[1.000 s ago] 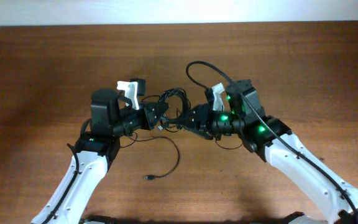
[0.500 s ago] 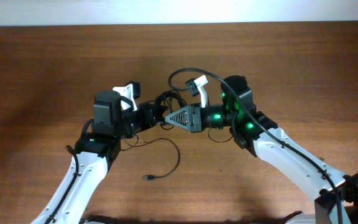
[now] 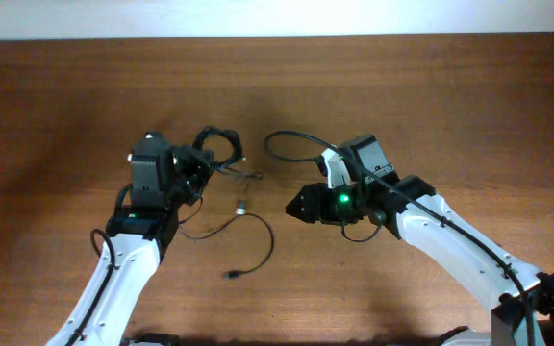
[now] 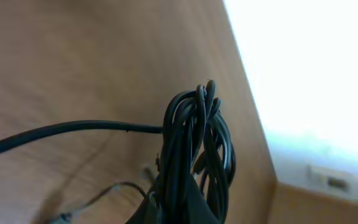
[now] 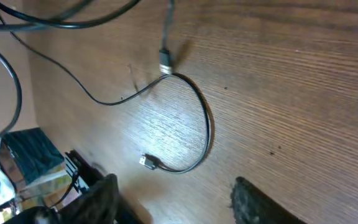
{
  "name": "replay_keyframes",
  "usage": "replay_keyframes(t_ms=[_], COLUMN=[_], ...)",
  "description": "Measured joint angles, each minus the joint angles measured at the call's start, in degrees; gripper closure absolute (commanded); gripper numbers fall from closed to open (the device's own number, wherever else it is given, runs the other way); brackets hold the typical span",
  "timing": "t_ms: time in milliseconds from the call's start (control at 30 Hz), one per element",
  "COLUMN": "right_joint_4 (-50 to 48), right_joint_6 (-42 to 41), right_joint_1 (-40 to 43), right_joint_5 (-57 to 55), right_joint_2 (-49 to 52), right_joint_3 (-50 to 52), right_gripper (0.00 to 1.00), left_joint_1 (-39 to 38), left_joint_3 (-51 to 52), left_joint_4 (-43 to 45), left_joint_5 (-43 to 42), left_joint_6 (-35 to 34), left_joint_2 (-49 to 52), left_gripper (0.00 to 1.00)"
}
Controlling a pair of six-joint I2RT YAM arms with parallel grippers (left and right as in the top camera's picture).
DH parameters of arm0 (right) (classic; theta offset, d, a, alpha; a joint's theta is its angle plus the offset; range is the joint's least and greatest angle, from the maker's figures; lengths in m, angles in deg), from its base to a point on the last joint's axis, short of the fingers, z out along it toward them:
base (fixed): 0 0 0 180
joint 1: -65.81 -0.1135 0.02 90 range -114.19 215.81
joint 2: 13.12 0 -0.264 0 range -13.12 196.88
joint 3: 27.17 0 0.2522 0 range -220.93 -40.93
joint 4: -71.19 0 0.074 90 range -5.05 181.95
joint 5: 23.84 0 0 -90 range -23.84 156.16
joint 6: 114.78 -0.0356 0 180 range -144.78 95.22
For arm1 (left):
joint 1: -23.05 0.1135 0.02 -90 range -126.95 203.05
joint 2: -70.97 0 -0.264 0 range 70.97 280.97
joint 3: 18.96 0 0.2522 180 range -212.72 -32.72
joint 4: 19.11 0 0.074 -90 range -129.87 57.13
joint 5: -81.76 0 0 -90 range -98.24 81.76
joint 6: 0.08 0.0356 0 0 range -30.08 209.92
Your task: Untangle cables
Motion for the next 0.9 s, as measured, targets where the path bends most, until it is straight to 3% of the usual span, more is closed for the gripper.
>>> replay_keyframes(t_ms=[67, 167, 300, 400, 467, 500, 533, 600, 633, 700, 733, 800, 833, 900], right_joint_4=[-0.09, -1.77, -7.37, -14.25, -15.76, -16.46, -16.87, -16.65, -16.52, -10.47, -7.21, -6.67, -6.23, -4.28], right_joint_6=[0.02, 1.90, 6.56, 6.88, 7.13, 7.19, 7.17, 7.52, 7.96, 7.91, 7.93, 8.11, 7.91, 7.96], right_joint_1=[0.00, 3.30, 9.90, 10.34, 9.31, 8.94, 8.92, 8.92, 8.92, 8.17, 7.72, 7.30, 7.52, 8.20], right_joint_5=[-0.33, 2.03, 14.75, 22.51, 22.10, 21.92, 21.64, 21.18, 20.90, 14.82, 10.95, 8.70, 7.61, 4.87], right_joint_2=[0.00, -0.04, -0.13, -0.17, -0.17, -0.17, -0.17, -0.17, -0.17, -0.48, -0.94, -1.88, -1.99, -1.88], right_joint_3=[0.00, 0.00, 0.09, 0.33, 0.33, 0.33, 0.33, 0.33, 0.33, 0.00, -0.15, -0.33, -0.33, -0.31], right_gripper=[0.37, 0.37, 0.22, 0.09, 0.11, 0.17, 0.30, 0.56, 0.57, 0.83, 0.87, 0.53, 0.43, 0.37], left_joint_1=[0.00, 0.00, 0.00, 0.00, -0.28, -0.87, -1.49, -1.84, -1.79, -1.90, -1.90, -2.01, -2.01, -1.99], left_joint_3=[0.11, 0.11, 0.11, 0.11, 0.11, 0.11, 0.11, 0.11, 0.11, 0.11, 0.28, 0.48, 0.52, 0.52], left_joint_4=[5.44, 6.62, 3.80, 3.52, 3.63, 3.58, 3.43, 3.41, 3.43, 3.39, 3.26, 3.21, 3.19, 2.45], left_joint_5=[-6.88, -16.90, -23.23, -29.75, -34.58, -36.41, -38.29, -48.48, -51.08, -55.54, -57.07, -58.31, -58.31, -56.06], left_joint_6=[7.26, 19.93, 30.93, 34.62, 34.91, 35.36, 36.79, 46.31, 48.94, 52.85, 54.45, 56.65, 57.11, 56.81], left_joint_2=[0.11, 0.11, 0.11, 0.31, 0.39, 0.42, 0.44, 0.52, 0.74, 1.81, 2.05, 2.69, 2.69, 2.69], left_gripper=[1.00, 1.00, 1.00, 1.00, 1.00, 1.00, 1.00, 1.00, 1.00, 1.00, 1.00, 1.00, 1.00, 1.00])
